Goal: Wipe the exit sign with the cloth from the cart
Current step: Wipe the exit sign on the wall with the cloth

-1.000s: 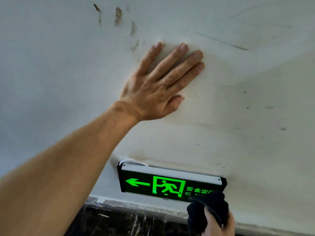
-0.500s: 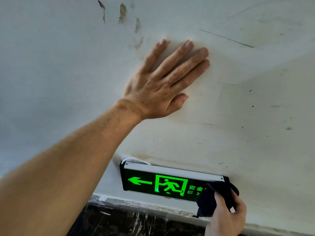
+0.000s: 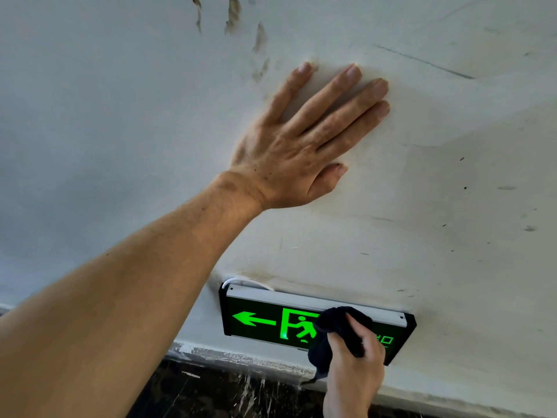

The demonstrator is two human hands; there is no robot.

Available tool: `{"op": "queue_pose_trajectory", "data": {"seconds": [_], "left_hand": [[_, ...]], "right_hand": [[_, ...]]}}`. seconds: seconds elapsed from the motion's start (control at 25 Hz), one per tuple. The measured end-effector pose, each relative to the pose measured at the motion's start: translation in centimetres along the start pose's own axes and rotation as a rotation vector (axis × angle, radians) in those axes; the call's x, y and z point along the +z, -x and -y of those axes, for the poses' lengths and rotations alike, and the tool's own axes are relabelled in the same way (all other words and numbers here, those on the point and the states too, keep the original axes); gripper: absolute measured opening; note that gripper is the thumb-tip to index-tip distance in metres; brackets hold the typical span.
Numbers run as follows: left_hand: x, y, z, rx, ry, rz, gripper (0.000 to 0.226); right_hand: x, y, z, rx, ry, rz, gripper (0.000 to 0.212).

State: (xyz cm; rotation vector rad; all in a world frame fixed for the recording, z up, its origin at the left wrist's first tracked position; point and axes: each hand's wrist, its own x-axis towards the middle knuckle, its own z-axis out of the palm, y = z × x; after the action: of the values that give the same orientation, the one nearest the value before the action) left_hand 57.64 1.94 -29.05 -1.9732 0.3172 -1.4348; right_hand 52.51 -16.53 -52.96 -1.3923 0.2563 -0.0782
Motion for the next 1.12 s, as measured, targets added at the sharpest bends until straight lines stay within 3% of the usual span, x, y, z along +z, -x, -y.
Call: {"op": "queue_pose_trajectory", "data": {"seconds": [0.72,0.96,1.12], "left_hand": [[0.3,0.0,-0.2,-0.016,0.075,-0.002,0.066],[0.2,-0.1,-0.2,-0.017,0.069,0.002,0.066],[0.0,-0.1,-0.3,-0.017,0.063,0.006,0.065]], "right_hand": [[10.5,8.2,-1.0,0.061,0.238,0.365,0.050],[11.3,8.6,-2.4,0.034,0.311,0.391,0.048],[10.7,8.9,-4.0,0.118,0.377,0.362,0.048]]}}
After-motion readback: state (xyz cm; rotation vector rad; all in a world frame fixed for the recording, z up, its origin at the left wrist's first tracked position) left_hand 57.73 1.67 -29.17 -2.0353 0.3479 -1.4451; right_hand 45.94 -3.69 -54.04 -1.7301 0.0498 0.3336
